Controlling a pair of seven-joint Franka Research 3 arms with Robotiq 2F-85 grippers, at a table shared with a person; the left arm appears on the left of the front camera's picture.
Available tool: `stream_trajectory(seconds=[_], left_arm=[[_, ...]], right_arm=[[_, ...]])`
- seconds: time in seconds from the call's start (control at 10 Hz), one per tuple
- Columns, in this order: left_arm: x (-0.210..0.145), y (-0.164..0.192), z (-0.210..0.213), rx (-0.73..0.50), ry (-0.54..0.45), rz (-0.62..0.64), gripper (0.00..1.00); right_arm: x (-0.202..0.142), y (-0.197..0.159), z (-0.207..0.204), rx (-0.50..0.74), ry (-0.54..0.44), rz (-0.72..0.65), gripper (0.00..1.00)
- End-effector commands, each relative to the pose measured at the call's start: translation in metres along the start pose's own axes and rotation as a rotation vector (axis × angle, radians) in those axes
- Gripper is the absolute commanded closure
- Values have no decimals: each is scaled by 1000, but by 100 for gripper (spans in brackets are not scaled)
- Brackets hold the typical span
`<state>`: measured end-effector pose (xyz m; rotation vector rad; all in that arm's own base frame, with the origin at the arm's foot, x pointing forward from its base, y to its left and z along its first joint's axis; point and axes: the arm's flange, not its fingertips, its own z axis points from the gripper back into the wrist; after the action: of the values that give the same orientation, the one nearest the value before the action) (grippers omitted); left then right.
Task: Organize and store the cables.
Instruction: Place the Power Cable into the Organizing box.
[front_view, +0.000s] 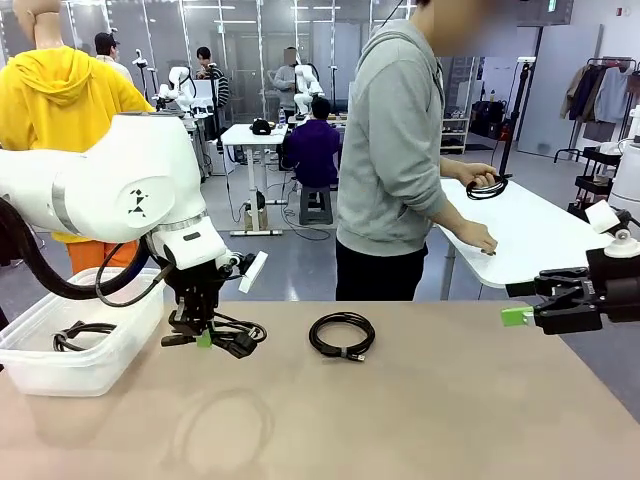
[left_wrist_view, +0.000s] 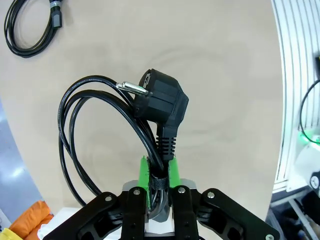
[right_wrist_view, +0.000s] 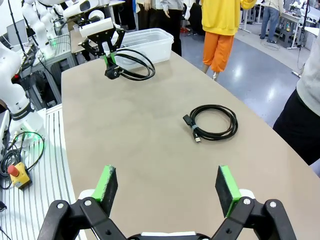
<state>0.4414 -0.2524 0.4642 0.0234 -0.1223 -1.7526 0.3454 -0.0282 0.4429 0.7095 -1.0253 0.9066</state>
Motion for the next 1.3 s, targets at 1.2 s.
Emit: stream_trajectory(seconds=[1.2], left_arm=[[-305,-6,74,254,18,-27,83]], right_arm=[[4,1,-1,-3,-10,-26,0]])
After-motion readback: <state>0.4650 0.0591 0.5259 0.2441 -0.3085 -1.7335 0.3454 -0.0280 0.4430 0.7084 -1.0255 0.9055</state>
